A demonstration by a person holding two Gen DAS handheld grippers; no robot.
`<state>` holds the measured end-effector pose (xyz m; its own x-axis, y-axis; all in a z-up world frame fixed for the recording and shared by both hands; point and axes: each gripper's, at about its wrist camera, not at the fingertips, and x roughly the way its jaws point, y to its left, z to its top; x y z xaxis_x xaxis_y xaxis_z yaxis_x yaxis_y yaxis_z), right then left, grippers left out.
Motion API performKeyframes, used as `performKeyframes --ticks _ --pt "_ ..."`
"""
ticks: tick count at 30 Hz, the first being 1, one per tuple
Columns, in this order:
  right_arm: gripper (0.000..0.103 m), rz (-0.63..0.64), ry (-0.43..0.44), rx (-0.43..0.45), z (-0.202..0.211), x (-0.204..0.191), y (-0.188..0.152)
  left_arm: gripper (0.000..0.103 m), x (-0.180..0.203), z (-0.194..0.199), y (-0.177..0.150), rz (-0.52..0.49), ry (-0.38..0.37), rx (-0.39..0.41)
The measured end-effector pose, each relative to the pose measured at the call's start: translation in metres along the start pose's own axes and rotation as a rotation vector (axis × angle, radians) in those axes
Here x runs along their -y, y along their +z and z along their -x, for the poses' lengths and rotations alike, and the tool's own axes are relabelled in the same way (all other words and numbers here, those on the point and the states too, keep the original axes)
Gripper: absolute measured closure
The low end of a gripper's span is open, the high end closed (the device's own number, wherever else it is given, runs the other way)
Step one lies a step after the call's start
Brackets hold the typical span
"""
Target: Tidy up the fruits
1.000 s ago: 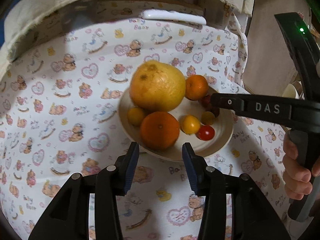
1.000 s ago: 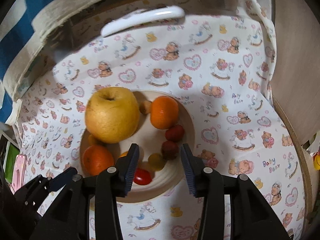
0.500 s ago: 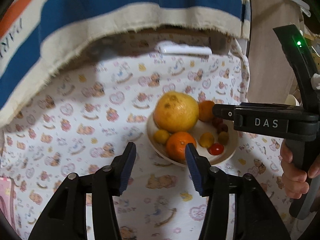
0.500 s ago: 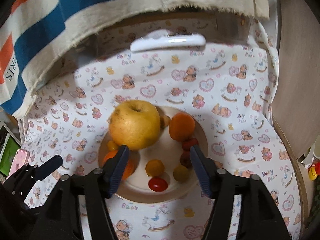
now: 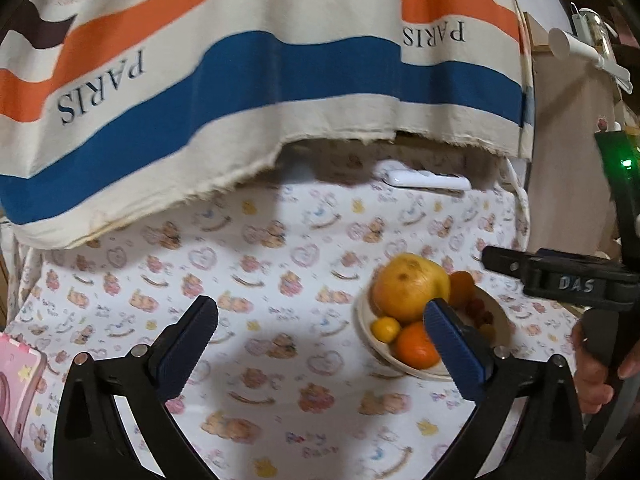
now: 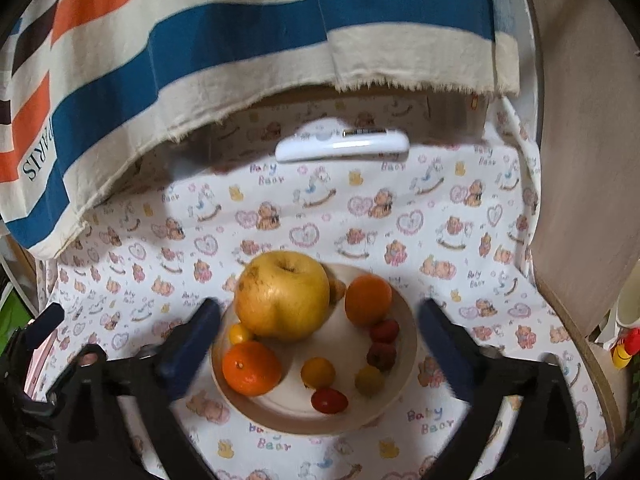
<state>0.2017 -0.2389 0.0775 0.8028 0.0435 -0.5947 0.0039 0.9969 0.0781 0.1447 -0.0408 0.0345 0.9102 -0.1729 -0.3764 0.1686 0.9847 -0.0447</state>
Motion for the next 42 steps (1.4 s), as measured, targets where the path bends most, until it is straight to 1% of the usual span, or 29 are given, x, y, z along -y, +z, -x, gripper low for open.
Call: performKeyframes --ticks 2,4,6,9,11,14,19,24,32,35,37,41,42 --pt "0.001 0.009 -0.018 0.045 0.004 -0.002 0.000 0.001 -0.002 0.000 -0.002 -0.020 0.019 0.014" --pt "0.001 0.005 -0.013 0.084 0.008 -0.002 0.000 0.001 -0.004 0.002 -0.003 -0.024 0.029 0.032" --pt "0.001 0.018 -0.007 0.114 0.012 -0.003 -0.001 0.001 -0.005 0.005 -0.003 -0.016 0.022 0.042" --pt "0.001 0.061 -0.025 0.171 0.020 -0.002 -0.008 0.001 -0.006 0.009 -0.003 0.004 0.002 0.057" --pt "0.001 0.074 -0.004 0.207 0.028 0.001 -0.013 0.001 -0.005 0.011 -0.003 0.008 -0.007 0.068" --pt "0.001 0.077 0.004 0.255 0.037 0.008 -0.020 0.001 -0.003 0.013 -0.005 0.000 -0.014 0.084" --pt "0.001 0.051 0.011 0.294 0.043 0.019 -0.033 0.001 0.001 0.014 -0.009 -0.021 -0.005 0.101" --pt "0.001 0.031 0.016 0.314 0.044 0.024 -0.038 0.001 0.003 0.014 -0.012 -0.033 0.008 0.114" --pt "0.001 0.079 -0.025 0.405 0.057 0.012 -0.047 0.001 0.000 0.008 -0.014 -0.014 0.010 0.092" --pt "0.001 0.101 -0.038 0.388 0.054 0.007 -0.047 0.001 0.000 0.002 -0.014 -0.012 0.023 0.059" --pt "0.001 0.103 -0.050 0.363 0.049 0.006 -0.045 0.001 0.001 0.004 -0.015 -0.016 0.032 0.068" --pt "0.001 0.074 -0.040 0.242 0.028 0.010 -0.042 0.001 0.002 0.002 -0.015 -0.025 0.033 0.060" --pt "0.001 0.072 -0.044 0.236 0.026 0.011 -0.043 0.000 0.002 0.002 -0.015 -0.024 0.034 0.060"
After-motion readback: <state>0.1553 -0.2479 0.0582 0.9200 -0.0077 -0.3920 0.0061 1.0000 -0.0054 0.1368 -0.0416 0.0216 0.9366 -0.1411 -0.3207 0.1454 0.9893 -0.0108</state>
